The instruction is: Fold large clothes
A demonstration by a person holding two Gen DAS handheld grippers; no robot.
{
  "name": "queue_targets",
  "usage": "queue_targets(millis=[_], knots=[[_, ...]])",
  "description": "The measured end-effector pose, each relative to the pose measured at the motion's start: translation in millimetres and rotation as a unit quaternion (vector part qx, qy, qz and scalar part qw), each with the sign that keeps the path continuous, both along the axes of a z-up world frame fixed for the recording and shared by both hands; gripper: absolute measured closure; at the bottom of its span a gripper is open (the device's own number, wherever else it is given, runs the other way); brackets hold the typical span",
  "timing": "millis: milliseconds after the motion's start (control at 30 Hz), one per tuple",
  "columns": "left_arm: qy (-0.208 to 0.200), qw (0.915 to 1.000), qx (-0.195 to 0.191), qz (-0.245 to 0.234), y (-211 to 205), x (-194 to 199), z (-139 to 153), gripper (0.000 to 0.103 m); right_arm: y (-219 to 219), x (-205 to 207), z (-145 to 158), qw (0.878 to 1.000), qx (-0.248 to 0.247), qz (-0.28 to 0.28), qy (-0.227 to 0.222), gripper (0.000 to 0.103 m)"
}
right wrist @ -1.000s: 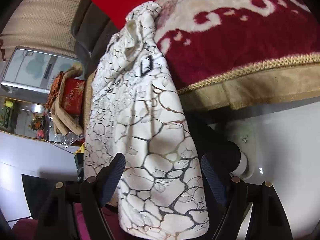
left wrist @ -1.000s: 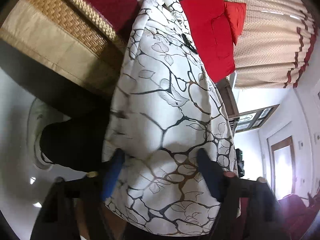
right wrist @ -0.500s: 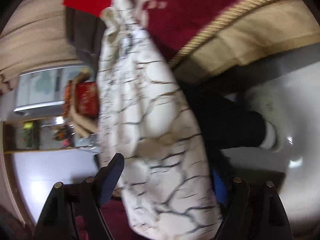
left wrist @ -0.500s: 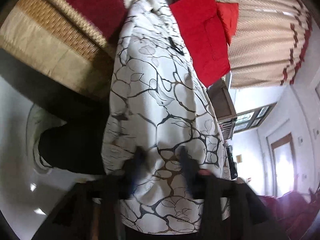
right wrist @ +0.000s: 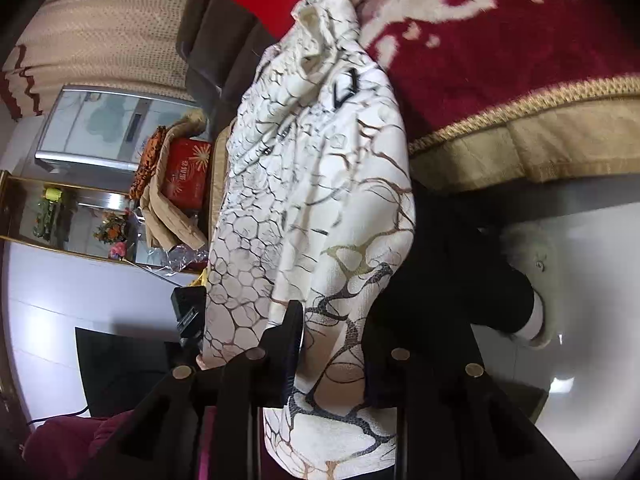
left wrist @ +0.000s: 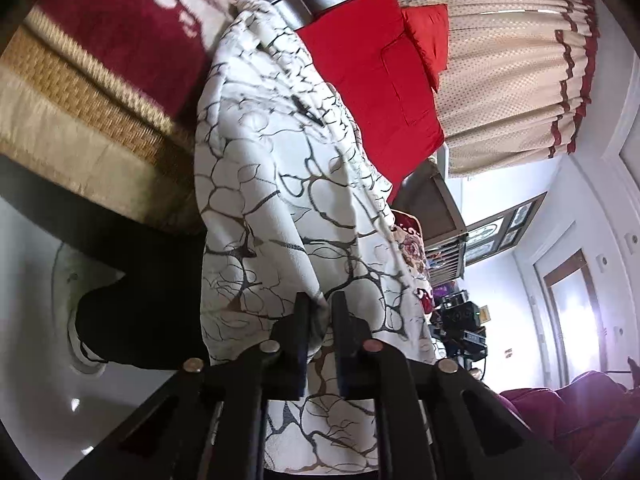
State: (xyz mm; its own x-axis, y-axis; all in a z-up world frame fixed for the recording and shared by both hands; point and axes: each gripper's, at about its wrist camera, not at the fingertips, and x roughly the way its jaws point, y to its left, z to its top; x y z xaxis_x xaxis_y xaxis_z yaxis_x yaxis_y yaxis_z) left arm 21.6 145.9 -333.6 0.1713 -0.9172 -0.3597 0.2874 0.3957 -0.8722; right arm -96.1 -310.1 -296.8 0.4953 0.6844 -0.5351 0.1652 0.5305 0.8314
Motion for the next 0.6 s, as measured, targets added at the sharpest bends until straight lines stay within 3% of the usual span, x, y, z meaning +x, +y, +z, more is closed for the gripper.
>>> queue_targets(millis=[100, 267, 333, 433, 467, 533, 567, 600], knots=[[-0.016, 0.9997, -0.016, 0.012, 4, 0, 16, 0.096, 7, 5, 16, 1.000, -0.014, -0.002, -0.022, 0.084], [-0.047, 0.9984, -0.028, 0.010, 8, 2, 38, 0.096, 13, 16, 42, 0.998, -0.049, 0.023, -0.042, 0.085], [-0.017, 0.9997, -0.017, 0.002, 3, 6, 26, 0.095, 16, 20, 30, 0.998, -0.045, 0.042, -0.014, 0.085], [0.034, 0.9994, -0.004, -0.004, -1, 7, 0, 0.078, 14, 18, 6, 0.999, -0.007, 0.038, 0.038, 0.079], [0.044, 0.9990, -0.004, -0.004, -1, 6, -6, 0.067, 13, 17, 1, 0.998, 0.007, 0.032, 0.045, 0.071], [0.066, 0.9978, -0.008, -0.007, -2, 5, -18, 0.057, 11, 14, -5, 0.998, 0.020, 0.018, 0.058, 0.038], [0.070, 0.9974, -0.010, -0.008, -3, 5, -21, 0.057, 12, 13, -6, 0.998, 0.014, 0.013, 0.063, 0.022], [0.072, 0.9973, -0.011, -0.007, -4, 4, -21, 0.057, 12, 13, -5, 0.998, 0.013, 0.013, 0.055, 0.023]])
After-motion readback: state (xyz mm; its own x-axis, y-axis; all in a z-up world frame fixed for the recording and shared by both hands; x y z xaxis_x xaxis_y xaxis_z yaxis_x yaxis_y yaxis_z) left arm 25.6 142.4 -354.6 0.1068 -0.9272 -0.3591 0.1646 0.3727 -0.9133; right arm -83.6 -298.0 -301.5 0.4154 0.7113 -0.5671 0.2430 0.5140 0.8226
